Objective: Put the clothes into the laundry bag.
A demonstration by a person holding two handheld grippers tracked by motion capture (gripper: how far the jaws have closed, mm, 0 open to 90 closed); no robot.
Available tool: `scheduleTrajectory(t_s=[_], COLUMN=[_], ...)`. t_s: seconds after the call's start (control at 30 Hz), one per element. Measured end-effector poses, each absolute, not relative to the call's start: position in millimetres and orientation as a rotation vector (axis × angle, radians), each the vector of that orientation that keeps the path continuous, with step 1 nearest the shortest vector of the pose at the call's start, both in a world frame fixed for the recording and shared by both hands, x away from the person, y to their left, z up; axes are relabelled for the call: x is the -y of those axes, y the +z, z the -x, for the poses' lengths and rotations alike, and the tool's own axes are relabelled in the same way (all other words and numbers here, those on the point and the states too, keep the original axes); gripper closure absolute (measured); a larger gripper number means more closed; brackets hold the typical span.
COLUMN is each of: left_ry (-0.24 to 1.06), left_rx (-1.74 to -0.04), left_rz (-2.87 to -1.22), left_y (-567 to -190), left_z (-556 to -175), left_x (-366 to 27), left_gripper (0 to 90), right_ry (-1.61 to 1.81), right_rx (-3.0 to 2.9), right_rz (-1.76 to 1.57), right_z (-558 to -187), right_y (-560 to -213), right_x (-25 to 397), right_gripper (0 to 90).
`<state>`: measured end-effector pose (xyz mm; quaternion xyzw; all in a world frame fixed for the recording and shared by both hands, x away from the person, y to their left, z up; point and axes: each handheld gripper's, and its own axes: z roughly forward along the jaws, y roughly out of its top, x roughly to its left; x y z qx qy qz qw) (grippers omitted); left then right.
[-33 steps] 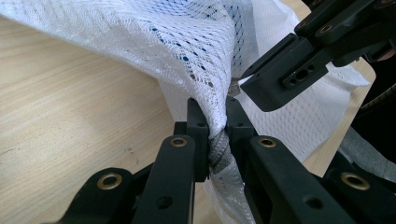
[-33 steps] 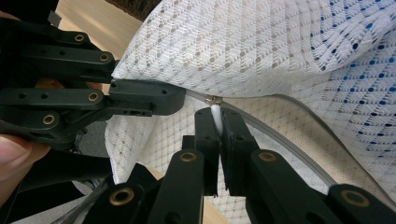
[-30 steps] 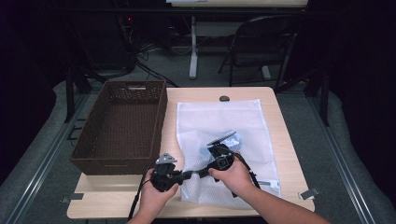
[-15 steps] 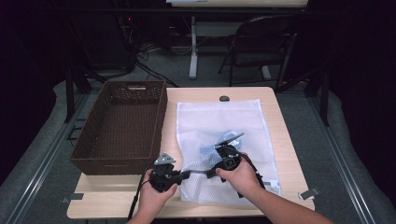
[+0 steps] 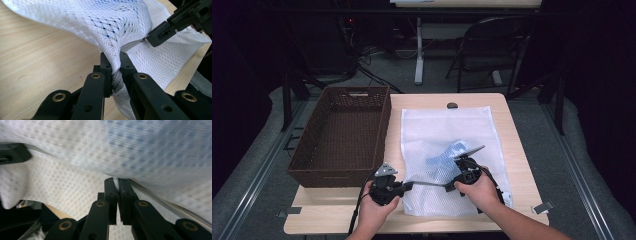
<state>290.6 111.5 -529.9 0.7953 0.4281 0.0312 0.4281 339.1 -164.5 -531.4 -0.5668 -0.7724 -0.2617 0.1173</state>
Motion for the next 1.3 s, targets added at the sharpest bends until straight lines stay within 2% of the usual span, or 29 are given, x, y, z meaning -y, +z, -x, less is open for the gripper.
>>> scheduleTrajectory(t_s=[1.0, 1.3], left_ry=[0.097, 0.099], left_rx=[-1.098, -1.102], left_rz=[-1.978, -1.977], left_y=[-532.6, -532.5], left_z=[-291.5, -291.5], left_x=[-119.9, -121.4], left_gripper=[84.5, 84.5], right_ry=[-0.696, -0.67], right_rx=[2.174, 2.152], right_rz=[1.979, 2.024], right_z=[-313.5, -304.4], right_y=[-541.1, -539.3], right_x=[293.4, 316.6], right_gripper=[86.4, 86.4])
